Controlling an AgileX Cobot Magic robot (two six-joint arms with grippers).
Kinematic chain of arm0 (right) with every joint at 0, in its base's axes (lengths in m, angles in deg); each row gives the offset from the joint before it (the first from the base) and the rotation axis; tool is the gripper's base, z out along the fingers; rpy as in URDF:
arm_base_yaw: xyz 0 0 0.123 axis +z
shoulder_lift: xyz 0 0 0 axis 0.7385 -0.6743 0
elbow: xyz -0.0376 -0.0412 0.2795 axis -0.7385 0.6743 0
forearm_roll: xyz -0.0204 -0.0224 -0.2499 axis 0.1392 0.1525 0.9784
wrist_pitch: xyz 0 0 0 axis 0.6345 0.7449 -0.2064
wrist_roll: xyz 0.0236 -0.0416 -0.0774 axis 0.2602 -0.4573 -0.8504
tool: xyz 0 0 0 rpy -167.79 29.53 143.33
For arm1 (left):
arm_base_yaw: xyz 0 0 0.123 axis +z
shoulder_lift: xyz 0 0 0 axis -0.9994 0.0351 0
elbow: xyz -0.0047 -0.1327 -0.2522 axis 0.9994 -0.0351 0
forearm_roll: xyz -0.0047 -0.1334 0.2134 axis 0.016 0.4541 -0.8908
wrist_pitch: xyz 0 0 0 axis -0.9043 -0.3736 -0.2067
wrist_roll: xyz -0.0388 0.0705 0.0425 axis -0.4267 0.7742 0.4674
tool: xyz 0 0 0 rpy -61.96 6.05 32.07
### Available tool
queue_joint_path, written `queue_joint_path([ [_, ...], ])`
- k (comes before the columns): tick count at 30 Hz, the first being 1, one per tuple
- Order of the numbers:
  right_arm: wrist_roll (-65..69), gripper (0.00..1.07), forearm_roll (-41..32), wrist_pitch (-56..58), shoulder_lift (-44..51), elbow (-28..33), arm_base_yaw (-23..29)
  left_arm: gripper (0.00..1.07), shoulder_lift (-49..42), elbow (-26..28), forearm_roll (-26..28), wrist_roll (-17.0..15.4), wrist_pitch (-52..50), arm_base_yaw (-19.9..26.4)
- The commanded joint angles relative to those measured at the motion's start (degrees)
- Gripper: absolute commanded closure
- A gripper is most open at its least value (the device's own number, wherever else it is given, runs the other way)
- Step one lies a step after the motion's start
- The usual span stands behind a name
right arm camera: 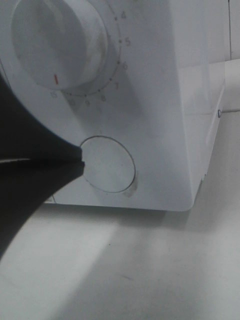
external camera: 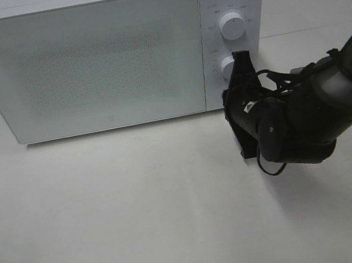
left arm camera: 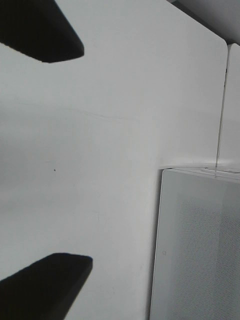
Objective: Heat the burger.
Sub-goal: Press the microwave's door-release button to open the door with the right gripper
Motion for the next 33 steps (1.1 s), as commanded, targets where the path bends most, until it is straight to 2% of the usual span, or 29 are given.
queue_joint_path([
  [1,-0.29,1.07,0.11,0.23,-0.29,-0.97,-0.74,0.11,-1.09,-0.17,0.4,-0.34,-0.4,0.0],
  [26,-4.64,1.07,-2.81,-2.41,-4.24,-7.45,-1.38,0.11,-1.09,-0.17,0.4,-0.34,-0.4,0.0],
  [33,-7.73,1.07,-2.81,-9.85,-4.24,-9.74,-1.38,0.11,-1.09,-0.17,0.4,-0.34,-0.4,0.0],
])
